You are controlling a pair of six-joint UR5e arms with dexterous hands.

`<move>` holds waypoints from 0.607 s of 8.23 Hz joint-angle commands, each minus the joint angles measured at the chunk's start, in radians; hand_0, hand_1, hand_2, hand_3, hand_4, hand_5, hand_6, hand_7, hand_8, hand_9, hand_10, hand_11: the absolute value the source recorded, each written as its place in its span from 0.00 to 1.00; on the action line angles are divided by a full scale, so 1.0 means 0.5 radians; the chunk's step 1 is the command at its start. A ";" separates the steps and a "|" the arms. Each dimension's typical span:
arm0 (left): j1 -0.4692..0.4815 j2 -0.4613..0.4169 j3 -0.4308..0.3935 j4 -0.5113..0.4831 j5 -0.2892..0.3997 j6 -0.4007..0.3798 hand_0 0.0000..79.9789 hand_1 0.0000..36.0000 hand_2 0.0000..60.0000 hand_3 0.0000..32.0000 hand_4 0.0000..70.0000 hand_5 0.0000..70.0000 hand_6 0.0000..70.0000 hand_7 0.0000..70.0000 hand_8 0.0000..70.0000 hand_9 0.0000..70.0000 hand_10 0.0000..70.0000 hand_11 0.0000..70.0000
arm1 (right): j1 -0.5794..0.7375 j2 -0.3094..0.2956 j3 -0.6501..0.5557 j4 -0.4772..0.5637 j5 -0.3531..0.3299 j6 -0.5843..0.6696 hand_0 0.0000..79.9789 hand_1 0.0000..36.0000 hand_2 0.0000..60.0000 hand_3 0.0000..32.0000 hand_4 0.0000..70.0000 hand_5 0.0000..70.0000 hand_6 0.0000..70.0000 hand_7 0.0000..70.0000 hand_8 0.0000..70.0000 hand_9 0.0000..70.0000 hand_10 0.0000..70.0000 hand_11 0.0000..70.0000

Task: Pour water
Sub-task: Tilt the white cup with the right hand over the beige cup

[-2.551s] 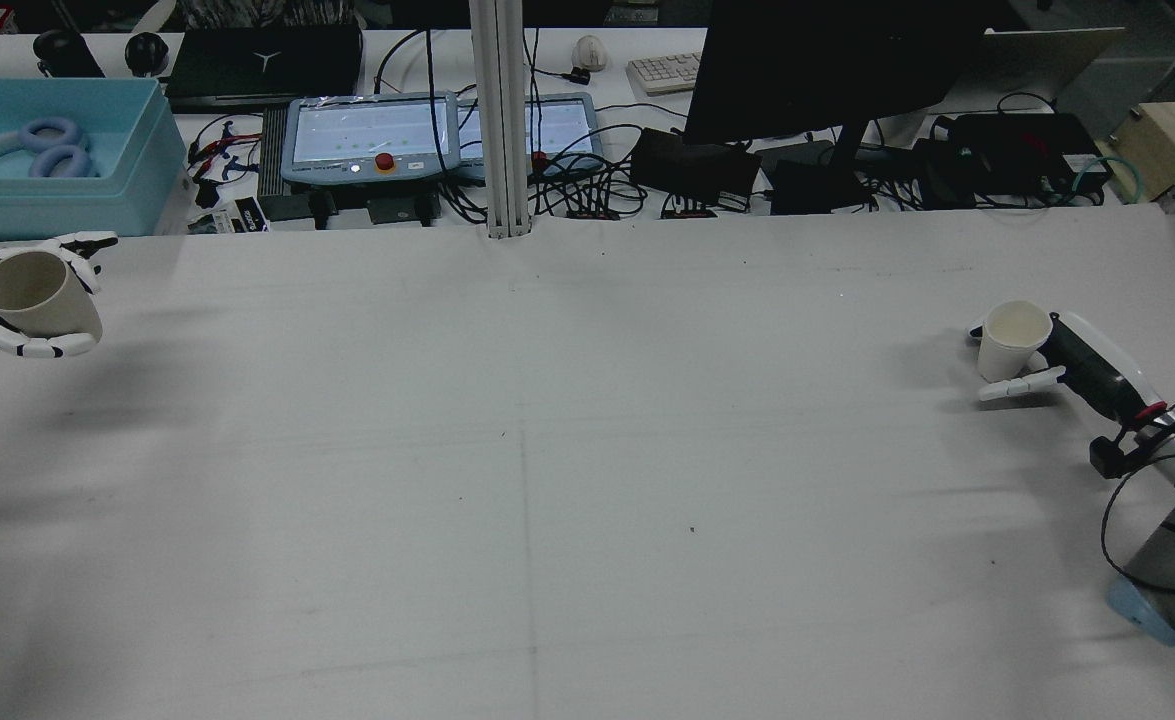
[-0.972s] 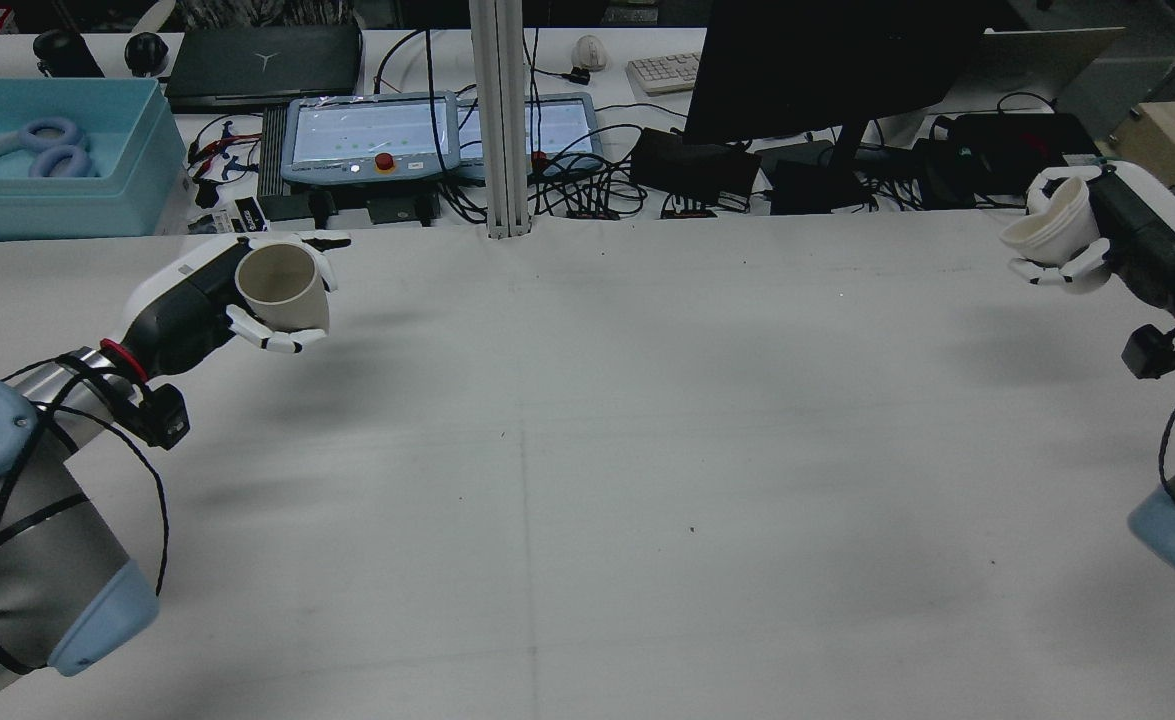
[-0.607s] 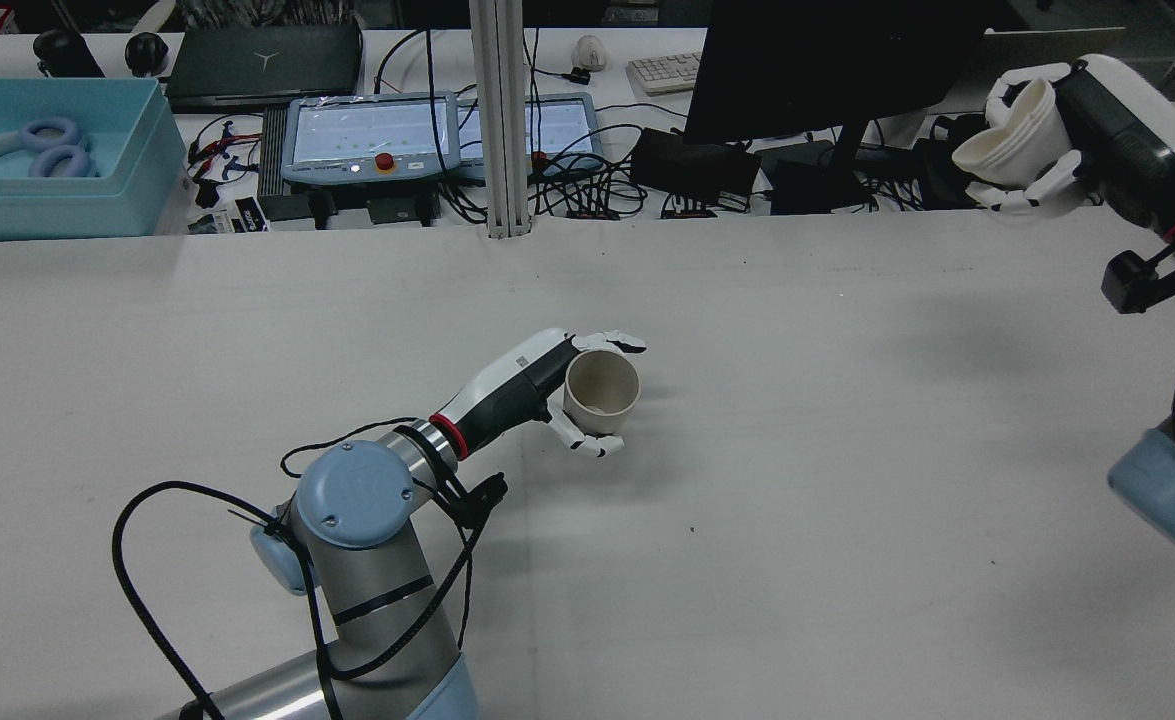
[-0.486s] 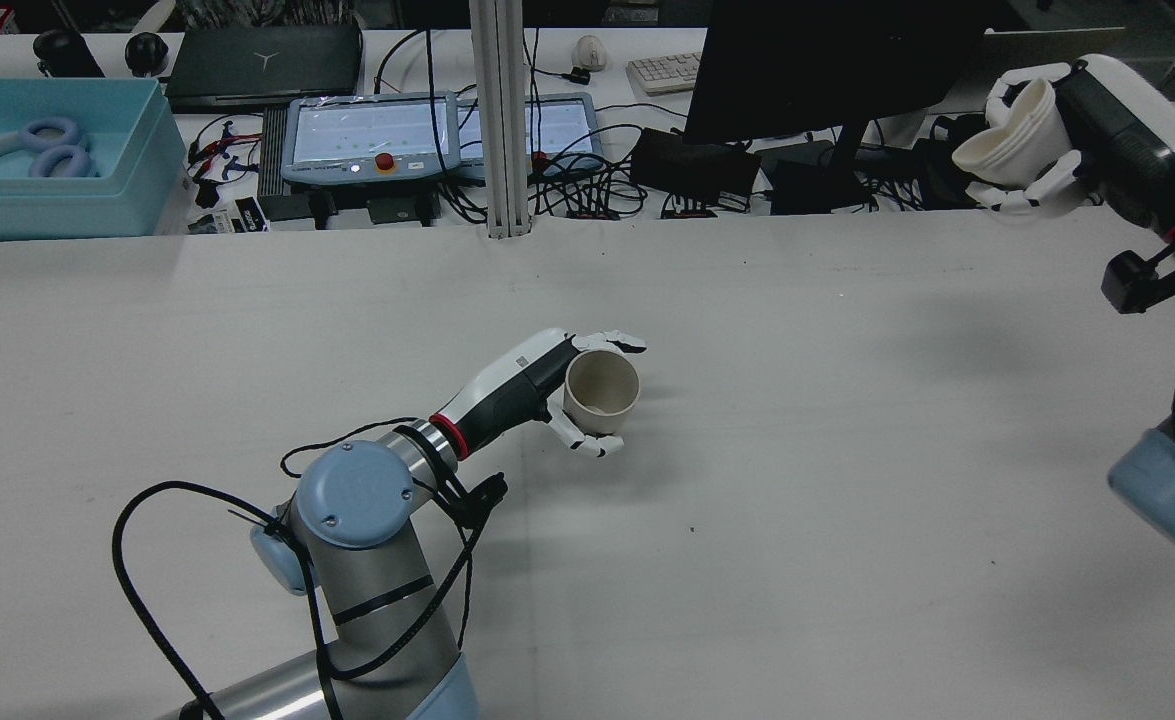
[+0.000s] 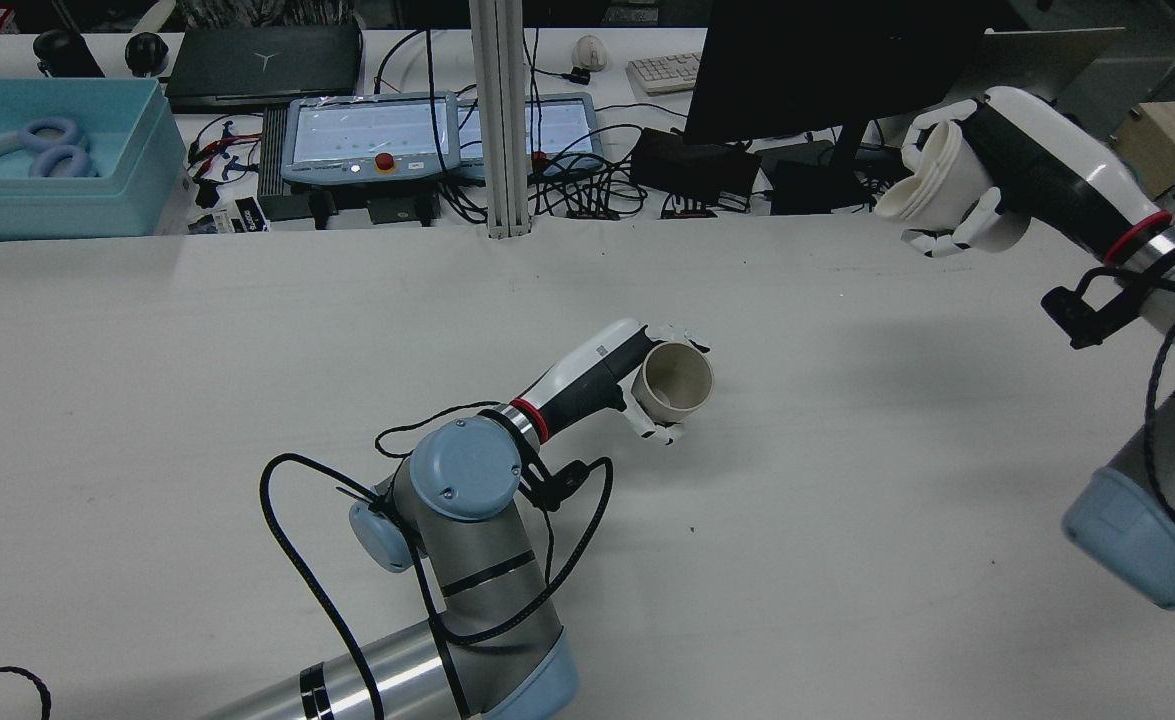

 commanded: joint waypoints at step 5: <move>0.054 -0.223 0.214 0.001 -0.075 0.110 0.94 1.00 1.00 0.00 1.00 1.00 0.34 0.37 0.18 0.11 0.12 0.20 | -0.515 0.310 -0.025 -0.743 0.270 -0.167 1.00 1.00 1.00 0.00 1.00 1.00 1.00 1.00 0.89 1.00 0.79 1.00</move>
